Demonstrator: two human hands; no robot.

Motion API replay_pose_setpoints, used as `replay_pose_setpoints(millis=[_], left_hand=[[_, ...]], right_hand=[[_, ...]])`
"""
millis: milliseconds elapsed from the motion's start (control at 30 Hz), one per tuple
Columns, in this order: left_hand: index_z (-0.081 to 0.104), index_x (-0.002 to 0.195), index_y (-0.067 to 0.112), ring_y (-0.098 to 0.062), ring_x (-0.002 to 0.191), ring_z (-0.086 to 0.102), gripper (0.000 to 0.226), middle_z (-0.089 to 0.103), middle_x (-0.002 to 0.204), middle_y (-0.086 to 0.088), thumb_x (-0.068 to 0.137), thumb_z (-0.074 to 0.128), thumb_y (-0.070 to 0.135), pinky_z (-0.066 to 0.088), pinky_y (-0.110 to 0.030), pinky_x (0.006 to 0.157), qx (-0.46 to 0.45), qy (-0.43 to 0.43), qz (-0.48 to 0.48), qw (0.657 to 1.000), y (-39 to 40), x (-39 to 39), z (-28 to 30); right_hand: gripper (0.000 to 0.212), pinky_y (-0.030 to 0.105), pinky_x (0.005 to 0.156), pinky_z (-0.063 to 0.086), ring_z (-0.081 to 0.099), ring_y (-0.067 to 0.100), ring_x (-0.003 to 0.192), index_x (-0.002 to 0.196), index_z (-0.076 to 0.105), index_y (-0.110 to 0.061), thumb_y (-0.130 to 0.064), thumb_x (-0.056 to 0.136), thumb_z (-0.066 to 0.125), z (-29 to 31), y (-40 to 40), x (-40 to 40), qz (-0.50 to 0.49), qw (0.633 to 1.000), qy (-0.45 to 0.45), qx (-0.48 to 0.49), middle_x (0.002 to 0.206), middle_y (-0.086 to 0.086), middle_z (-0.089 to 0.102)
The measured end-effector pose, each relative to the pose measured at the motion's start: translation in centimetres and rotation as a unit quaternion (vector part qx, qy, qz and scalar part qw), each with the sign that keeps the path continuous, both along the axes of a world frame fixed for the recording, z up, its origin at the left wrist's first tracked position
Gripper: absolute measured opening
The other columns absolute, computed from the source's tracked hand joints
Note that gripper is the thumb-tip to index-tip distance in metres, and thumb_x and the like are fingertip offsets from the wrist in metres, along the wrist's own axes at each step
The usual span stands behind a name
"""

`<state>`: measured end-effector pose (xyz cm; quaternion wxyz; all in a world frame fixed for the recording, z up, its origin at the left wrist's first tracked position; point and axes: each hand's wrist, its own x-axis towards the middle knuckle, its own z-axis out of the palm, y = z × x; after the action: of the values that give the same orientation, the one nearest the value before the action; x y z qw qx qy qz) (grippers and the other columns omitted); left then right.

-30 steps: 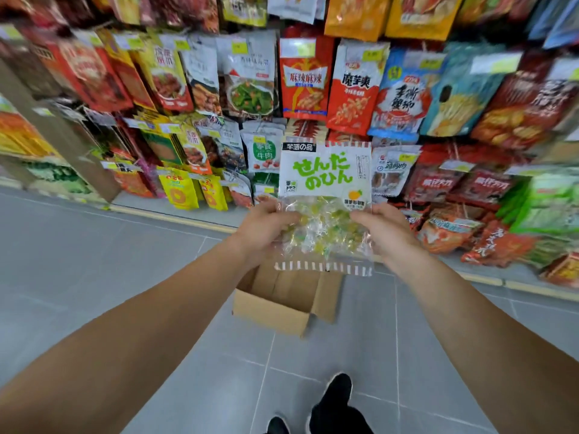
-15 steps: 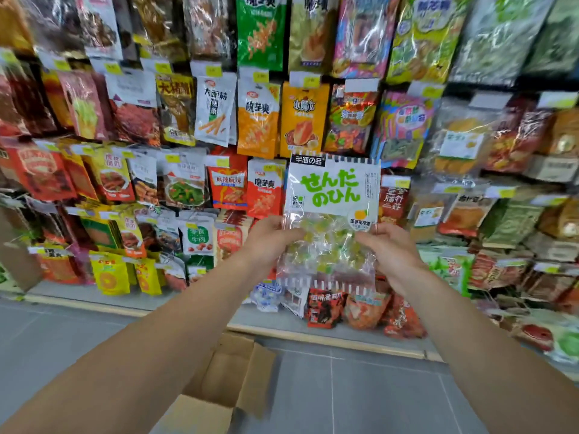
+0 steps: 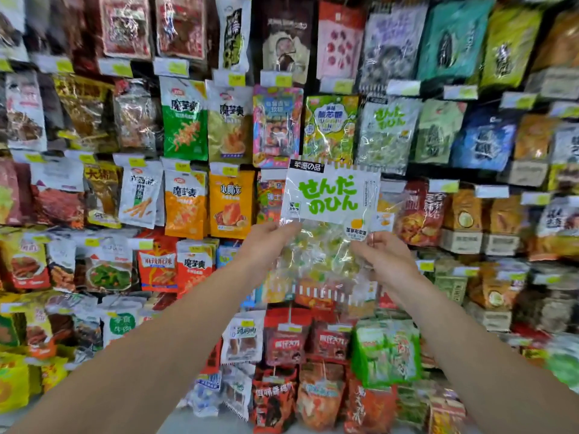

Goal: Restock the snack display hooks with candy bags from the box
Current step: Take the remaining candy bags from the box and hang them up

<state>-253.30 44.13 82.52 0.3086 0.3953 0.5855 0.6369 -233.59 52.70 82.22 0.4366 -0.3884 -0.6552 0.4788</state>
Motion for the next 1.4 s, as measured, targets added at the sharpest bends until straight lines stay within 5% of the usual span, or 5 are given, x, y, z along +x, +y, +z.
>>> replay_pose_setpoints(millis=[133,267,467,633,1400], left_hand=[[0.066,0.088,0.012,-0.025,0.067,0.054,0.038,0.059,0.071,-0.004,0.080,0.072,0.048,0.042,-0.033,0.064,0.038,0.039,-0.007,0.999,6.3,0.2,3.6],[0.067,0.105,0.011,-0.035,0.097,0.068,0.051,0.071,0.105,-0.015,0.069,0.074,0.046,0.054,-0.046,0.088,0.064,0.036,-0.040,0.996,12.1,-0.7,6.8],[0.065,0.096,0.012,-0.011,0.074,0.072,0.008,0.075,0.089,0.003,0.091,0.068,0.018,0.057,-0.024,0.063,0.113,0.007,-0.108,0.988,20.1,-1.5,11.1],[0.050,0.130,0.011,-0.022,0.097,0.068,0.060,0.065,0.125,-0.005,0.081,0.078,0.031,0.057,-0.035,0.082,0.117,-0.021,-0.130,0.984,24.5,-1.9,13.6],[0.052,0.078,0.014,-0.001,0.028,0.052,0.019,0.060,0.054,0.001,0.094,0.062,0.011,0.040,-0.015,0.030,0.142,0.045,-0.028,0.988,41.3,3.1,18.2]], right_hand=[[0.018,0.031,0.054,0.048,0.055,0.015,0.060,0.095,0.056,-0.006,-0.012,0.088,0.072,2.8,5.1,0.3,-0.011,0.999,0.047,-0.024,0.074,0.006,0.059],[0.011,0.031,0.052,0.050,0.054,0.016,0.064,0.093,0.056,-0.007,-0.003,0.091,0.065,5.1,9.4,0.0,-0.012,0.998,0.064,-0.020,0.076,0.008,0.058],[0.015,0.026,0.055,0.050,0.057,0.014,0.068,0.098,0.054,-0.012,-0.003,0.092,0.065,8.6,16.3,-1.2,-0.011,0.998,0.064,0.007,0.085,0.005,0.058],[0.015,0.027,0.057,0.050,0.057,0.012,0.061,0.090,0.056,-0.013,-0.011,0.088,0.071,9.8,21.0,-1.3,-0.033,0.997,0.062,0.043,0.076,0.003,0.060],[0.069,0.034,0.102,0.036,0.041,0.026,0.133,0.149,0.033,-0.015,-0.025,0.088,0.064,23.3,44.2,1.3,-0.169,0.861,-0.163,0.451,0.150,0.005,0.035]])
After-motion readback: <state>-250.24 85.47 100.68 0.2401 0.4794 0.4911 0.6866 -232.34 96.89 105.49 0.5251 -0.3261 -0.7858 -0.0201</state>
